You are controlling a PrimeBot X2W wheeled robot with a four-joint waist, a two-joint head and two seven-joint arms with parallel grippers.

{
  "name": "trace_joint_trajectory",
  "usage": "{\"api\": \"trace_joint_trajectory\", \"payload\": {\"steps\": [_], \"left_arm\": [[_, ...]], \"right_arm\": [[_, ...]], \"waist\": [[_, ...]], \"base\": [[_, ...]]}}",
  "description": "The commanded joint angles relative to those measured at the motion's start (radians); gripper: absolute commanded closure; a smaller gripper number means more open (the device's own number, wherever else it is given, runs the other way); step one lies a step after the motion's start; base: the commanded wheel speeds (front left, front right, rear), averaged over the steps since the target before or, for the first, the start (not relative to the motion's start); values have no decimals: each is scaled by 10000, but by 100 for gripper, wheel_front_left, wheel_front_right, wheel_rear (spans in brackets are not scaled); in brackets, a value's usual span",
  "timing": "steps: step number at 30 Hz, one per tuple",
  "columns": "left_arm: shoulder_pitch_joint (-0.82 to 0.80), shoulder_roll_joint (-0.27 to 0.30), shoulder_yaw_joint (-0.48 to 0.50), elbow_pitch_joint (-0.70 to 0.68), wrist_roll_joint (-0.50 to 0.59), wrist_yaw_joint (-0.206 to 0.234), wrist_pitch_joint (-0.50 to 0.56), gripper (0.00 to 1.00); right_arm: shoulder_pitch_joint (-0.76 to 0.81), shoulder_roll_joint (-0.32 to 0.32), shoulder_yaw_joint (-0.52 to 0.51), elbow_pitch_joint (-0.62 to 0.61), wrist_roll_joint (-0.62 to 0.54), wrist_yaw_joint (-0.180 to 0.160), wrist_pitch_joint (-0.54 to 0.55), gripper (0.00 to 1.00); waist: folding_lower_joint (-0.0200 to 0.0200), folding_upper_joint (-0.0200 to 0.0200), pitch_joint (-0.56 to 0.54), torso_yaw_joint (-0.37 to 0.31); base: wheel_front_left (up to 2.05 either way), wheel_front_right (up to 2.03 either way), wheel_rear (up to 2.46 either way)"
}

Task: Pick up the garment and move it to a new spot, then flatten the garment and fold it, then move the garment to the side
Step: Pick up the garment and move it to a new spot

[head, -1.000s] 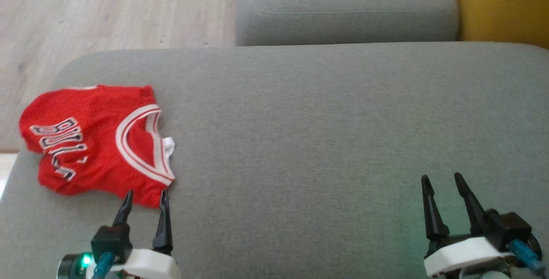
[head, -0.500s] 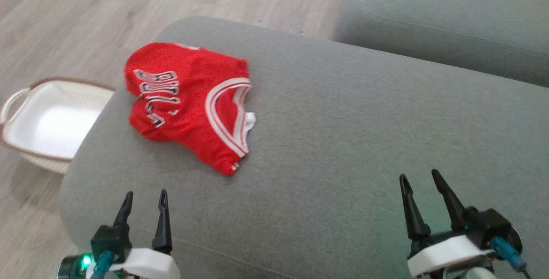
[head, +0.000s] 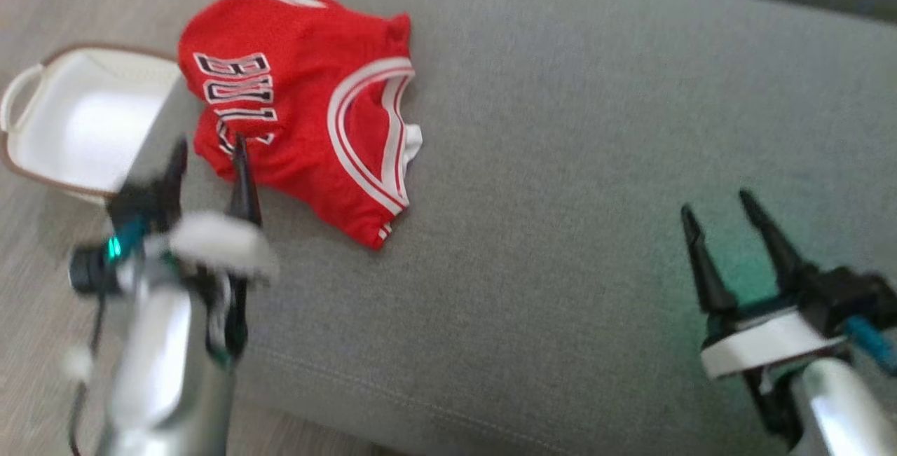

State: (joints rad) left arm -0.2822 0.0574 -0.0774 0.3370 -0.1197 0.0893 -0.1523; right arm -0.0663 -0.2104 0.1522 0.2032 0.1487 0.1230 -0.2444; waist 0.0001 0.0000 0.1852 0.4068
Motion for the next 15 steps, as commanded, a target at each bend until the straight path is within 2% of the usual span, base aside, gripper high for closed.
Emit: {"api": "trace_joint_trajectory", "payload": {"steps": [1, 4, 5, 9, 12, 13, 14, 15], "left_arm": [[-1129, 244, 482, 43, -99, 79, 294, 0], [-2576, 324, 627, 1003, -246, 192, 1024, 0], [-2576, 324, 627, 1003, -246, 192, 1024, 0], [-4399, 498, 769, 3167, -414, 309, 1848, 0], [-5035, 643, 629, 4414, -368, 149, 2071, 0], [-5184, 667, 569, 4753, -347, 94, 2117, 4], [-5297, 675, 482, 5041, -299, 51, 2140, 59], [-5395, 700, 414, 5289, -260, 8, 2129, 100]], "right_arm": [[-499, -383, 179, -540, -60, 77, 121, 0], [-677, -842, -18, -1075, -56, 77, 410, 0], [-677, -842, -18, -1075, -56, 77, 410, 0], [-664, -1358, -319, -1928, -20, 77, 884, 0], [-525, -1507, -434, -2241, 30, 77, 1033, 0], [-472, -1521, -472, -2305, 41, 77, 1060, 0], [-423, -1503, -527, -2343, 55, 77, 1078, 0], [-376, -1469, -568, -2372, 72, 77, 1087, 0]], "waist": [[-1, 0, 1053, -60], [-1, 0, 1853, -16], [-1, 0, 1853, -16], [-1, 0, 2760, -67], [-1, 0, 2939, -148], [-1, 0, 2940, -171], [-1, 0, 2910, -190], [-1, 0, 2867, -212]], "base": [[0, 0, 0], [0, 0, 0], [0, 0, 0], [0, 0, 0], [0, 0, 0], [0, 0, 0], [0, 0, 0], [0, 0, 0]]}}
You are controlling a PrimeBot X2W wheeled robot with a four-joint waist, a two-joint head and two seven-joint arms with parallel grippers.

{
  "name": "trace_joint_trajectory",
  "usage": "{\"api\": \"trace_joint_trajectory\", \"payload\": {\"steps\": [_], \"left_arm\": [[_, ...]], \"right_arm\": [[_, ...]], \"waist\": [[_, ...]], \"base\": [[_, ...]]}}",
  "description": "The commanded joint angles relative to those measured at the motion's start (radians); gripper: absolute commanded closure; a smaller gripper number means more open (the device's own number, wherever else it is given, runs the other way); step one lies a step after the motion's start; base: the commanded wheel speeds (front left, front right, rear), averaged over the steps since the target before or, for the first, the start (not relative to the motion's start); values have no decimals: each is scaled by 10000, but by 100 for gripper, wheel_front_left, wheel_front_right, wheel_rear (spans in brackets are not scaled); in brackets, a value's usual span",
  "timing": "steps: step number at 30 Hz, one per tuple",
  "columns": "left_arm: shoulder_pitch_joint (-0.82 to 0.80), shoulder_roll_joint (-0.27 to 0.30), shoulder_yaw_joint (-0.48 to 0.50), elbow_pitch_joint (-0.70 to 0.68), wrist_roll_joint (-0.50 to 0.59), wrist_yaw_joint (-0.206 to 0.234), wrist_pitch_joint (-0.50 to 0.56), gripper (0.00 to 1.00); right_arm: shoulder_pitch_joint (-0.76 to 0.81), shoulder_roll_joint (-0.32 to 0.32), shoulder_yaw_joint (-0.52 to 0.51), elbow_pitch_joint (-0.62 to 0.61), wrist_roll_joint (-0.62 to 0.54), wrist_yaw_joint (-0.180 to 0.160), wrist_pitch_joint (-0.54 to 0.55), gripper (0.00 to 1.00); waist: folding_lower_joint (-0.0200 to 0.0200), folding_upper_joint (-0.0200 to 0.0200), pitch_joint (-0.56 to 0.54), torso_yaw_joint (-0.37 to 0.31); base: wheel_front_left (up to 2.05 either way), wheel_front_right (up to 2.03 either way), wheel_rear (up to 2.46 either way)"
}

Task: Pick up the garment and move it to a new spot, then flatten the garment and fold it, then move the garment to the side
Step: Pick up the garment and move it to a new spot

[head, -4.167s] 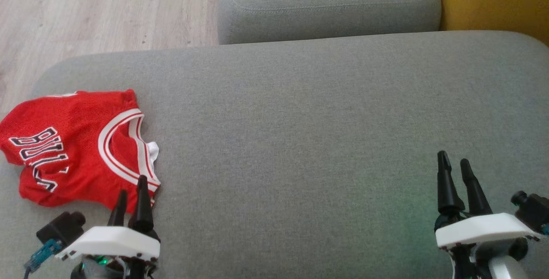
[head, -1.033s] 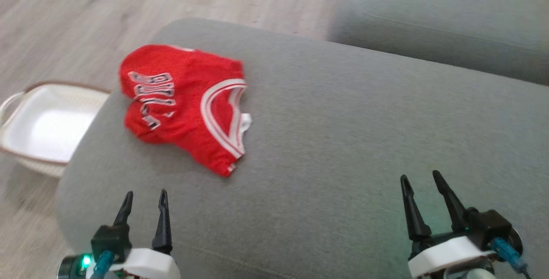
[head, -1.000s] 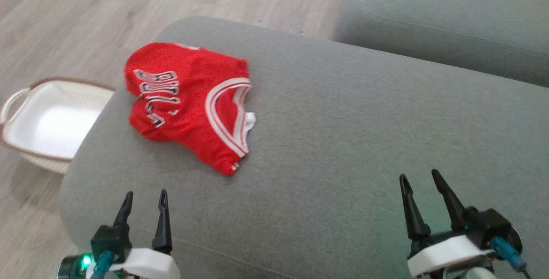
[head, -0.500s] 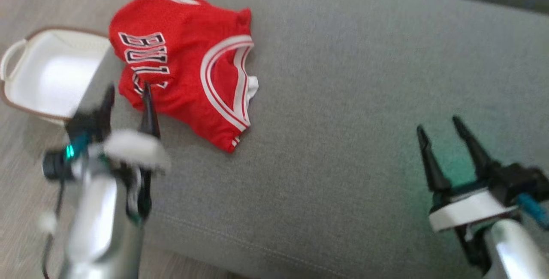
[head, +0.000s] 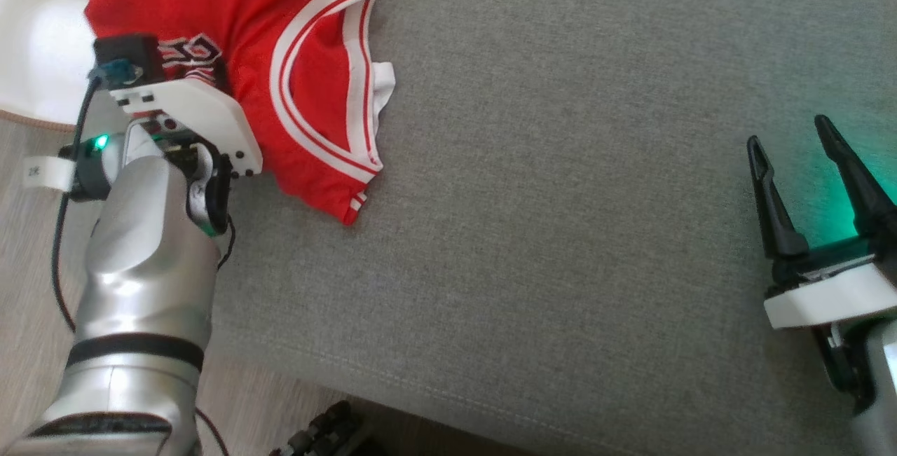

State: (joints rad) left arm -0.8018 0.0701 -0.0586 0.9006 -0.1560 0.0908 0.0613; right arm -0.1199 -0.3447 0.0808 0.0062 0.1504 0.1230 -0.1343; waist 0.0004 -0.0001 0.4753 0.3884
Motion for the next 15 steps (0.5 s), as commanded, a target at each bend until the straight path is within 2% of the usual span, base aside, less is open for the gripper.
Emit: {"api": "trace_joint_trajectory", "payload": {"steps": [1, 4, 8, 12, 15], "left_arm": [[-277, 600, 182, -130, 112, -67, -30, 100], [-524, 702, 147, 170, 108, -124, -386, 100], [-894, 814, 16, -83, 203, -171, -1091, 100], [-1268, 929, -321, -1064, 420, -387, -1299, 100], [-1418, 960, -608, -2268, 505, -683, -1056, 100]], "right_arm": [[198, -90, 128, -412, 76, 77, -21, 0], [327, 49, 105, -346, 129, 77, -105, 0], [514, 340, 149, -91, 189, 77, -298, 0], [725, 688, 272, 275, 247, 77, -528, 0], [850, 982, 370, 540, 278, 77, -708, 0]], "waist": [[-4, 1, -97, -59], [-4, 1, -421, -94], [-4, 1, -1098, -124], [-4, 1, -1875, -249], [-4, 1, -2406, -473]], "base": [[0, 0, 0], [0, 0, 0], [0, 0, 0], [0, 0, 0], [0, 0, 0]]}}
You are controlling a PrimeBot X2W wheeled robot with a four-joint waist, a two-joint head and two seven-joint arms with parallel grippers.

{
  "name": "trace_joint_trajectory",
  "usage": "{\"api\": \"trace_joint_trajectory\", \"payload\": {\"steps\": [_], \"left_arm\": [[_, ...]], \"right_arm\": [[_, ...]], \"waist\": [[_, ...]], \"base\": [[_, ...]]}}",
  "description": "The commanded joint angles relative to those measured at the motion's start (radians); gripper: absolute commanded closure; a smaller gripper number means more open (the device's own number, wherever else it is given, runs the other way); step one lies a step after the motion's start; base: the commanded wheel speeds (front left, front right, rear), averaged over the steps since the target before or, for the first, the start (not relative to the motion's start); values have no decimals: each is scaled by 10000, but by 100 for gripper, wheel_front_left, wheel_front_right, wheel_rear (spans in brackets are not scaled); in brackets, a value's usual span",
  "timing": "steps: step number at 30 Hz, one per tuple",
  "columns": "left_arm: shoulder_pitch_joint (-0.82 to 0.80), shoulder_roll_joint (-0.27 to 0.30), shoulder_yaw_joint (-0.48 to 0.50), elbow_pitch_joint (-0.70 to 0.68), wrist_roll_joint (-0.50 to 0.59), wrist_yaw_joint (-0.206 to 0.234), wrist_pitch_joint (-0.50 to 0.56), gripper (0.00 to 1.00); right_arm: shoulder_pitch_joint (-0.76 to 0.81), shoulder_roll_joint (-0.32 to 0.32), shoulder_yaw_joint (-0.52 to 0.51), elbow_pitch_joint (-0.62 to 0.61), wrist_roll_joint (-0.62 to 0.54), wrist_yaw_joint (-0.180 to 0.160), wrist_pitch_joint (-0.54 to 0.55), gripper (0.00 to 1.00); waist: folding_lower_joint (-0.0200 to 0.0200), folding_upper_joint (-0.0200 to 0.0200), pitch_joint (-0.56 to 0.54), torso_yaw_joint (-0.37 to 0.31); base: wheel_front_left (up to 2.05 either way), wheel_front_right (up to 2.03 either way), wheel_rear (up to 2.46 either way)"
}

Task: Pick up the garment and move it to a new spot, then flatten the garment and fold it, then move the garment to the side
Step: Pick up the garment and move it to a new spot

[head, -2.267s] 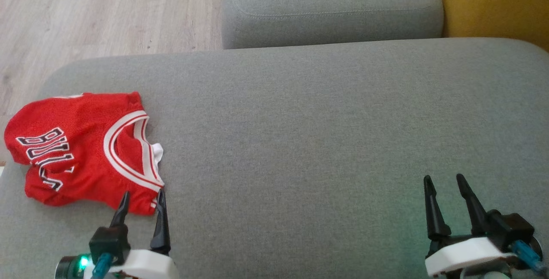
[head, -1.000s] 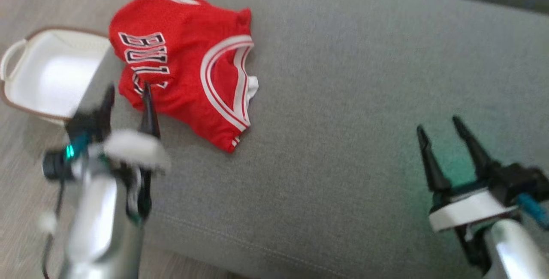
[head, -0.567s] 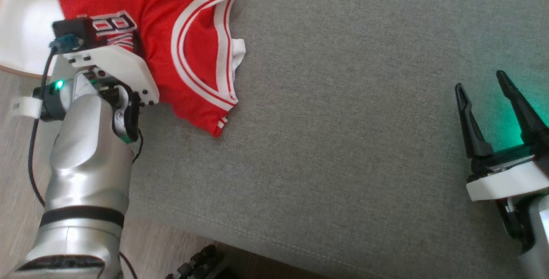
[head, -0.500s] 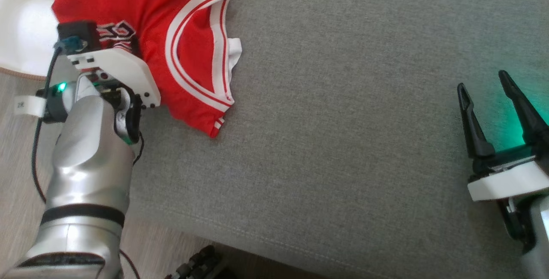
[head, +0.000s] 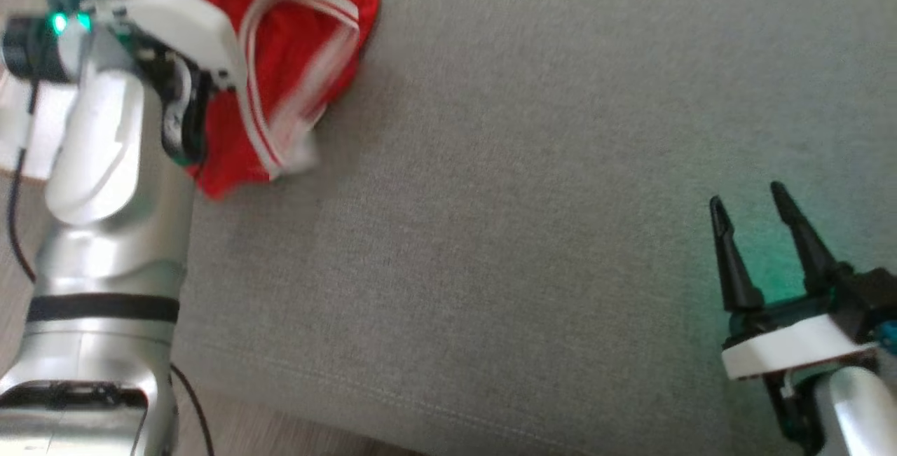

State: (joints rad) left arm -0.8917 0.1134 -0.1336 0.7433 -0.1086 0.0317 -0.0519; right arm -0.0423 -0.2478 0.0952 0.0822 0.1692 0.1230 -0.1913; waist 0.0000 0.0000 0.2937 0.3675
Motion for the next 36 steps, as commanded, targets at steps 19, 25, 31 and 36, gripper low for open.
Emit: {"api": "trace_joint_trajectory", "payload": {"steps": [19, 25, 31, 36], "left_arm": [[2485, -153, -2187, -9270, -2802, -1505, 4697, 100], [3194, -184, -3263, -7557, -2863, -1554, 4579, 100], [2975, -56, -3560, -3930, -1869, -1315, 2891, 100], [2560, -230, -3598, -1570, -1311, -747, 865, 0]], "right_arm": [[-258, 1182, 879, 386, 48, 77, -684, 0], [-558, 1524, 1165, 141, 129, 77, -701, 0], [-563, 1750, 1322, 122, 184, 77, -703, 0], [-489, 1824, 1286, 132, 162, 77, -704, 0]], "waist": [[0, 0, -1457, -3774], [0, 0, -1181, -5333], [0, 0, -1076, -6322], [0, 0, -1103, -6477]], "base": [[0, 0, 0], [0, 0, 0], [0, 0, 0], [0, 0, 0]]}}
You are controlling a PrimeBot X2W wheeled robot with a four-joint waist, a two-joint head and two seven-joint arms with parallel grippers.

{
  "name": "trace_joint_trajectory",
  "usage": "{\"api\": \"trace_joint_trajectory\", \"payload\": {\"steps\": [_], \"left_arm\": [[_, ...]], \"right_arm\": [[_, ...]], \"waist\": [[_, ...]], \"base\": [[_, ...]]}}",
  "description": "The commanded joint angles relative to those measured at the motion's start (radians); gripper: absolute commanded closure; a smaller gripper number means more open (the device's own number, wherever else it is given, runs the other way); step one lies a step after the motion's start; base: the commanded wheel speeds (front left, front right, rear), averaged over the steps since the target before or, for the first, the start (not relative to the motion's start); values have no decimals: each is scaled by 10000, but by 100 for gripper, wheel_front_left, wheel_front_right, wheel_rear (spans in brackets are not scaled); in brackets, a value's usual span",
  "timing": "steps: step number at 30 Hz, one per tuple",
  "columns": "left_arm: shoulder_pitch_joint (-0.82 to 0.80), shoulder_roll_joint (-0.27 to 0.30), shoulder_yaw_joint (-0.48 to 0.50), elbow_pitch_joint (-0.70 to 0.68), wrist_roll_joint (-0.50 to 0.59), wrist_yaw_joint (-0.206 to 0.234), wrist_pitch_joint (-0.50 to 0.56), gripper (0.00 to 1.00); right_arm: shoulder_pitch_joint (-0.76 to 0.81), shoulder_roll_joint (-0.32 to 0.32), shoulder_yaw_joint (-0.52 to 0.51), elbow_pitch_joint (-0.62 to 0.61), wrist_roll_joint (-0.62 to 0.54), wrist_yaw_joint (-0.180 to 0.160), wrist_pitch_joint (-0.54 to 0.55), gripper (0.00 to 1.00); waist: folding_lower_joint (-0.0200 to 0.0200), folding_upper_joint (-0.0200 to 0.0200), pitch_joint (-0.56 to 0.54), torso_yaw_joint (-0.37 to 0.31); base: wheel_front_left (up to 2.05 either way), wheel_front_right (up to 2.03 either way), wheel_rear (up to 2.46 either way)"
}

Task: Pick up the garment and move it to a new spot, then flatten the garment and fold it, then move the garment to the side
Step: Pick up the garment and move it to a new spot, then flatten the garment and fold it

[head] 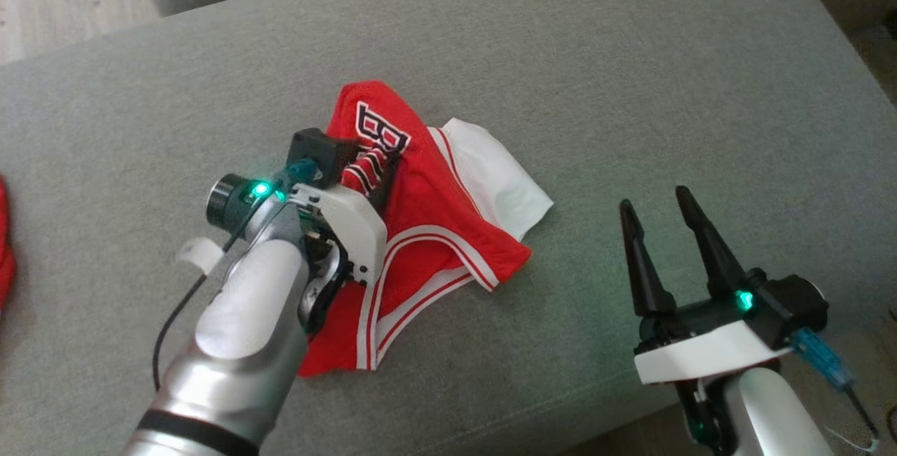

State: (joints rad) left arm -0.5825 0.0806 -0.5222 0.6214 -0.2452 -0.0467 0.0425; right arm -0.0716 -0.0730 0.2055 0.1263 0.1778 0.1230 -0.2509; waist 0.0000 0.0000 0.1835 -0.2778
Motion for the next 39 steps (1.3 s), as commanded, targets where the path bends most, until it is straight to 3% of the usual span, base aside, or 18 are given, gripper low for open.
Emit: {"api": "trace_joint_trajectory", "payload": {"steps": [1, 5, 8, 13, 18, 30, 39], "left_arm": [[-553, 40, 291, -63, 69, 151, -422, 0], [-334, -120, 322, 286, 148, 818, -1921, 0], [257, -207, 328, -250, 70, 1320, -2727, 0], [2043, -208, 454, -2217, 192, 2209, -3029, 0], [4097, 45, 777, -4312, 505, 2612, -3038, 0], [6697, 222, 1761, -5719, 1236, 2613, -3041, 0], [7277, 71, 2420, -5871, 1557, 2178, -3042, 0]], "right_arm": [[-154, 83, 133, -308, 50, 77, -107, 0], [17, -3, -117, -358, -137, 77, -108, 0], [254, -136, -444, -485, -306, 77, -108, 0], [726, -340, -1003, -691, -512, 77, -108, 0], [1306, -417, -1534, -817, -683, 77, -108, 0], [2243, -213, -2026, -629, -778, 77, -108, 0], [2294, -95, -1898, -419, -859, 77, -108, 0]], "waist": [[0, 0, -57, 19], [0, 0, -361, 311], [0, 0, -653, 690], [0, 0, -1121, 1365], [0, 0, -1480, 2096], [0, 0, -1959, 3012], [0, 0, -1987, 3245]], "base": [[0, 0, 0], [0, 0, 0], [0, 0, 0], [0, 0, 0], [0, 0, 0], [0, 0, 0], [0, 0, 0]]}}
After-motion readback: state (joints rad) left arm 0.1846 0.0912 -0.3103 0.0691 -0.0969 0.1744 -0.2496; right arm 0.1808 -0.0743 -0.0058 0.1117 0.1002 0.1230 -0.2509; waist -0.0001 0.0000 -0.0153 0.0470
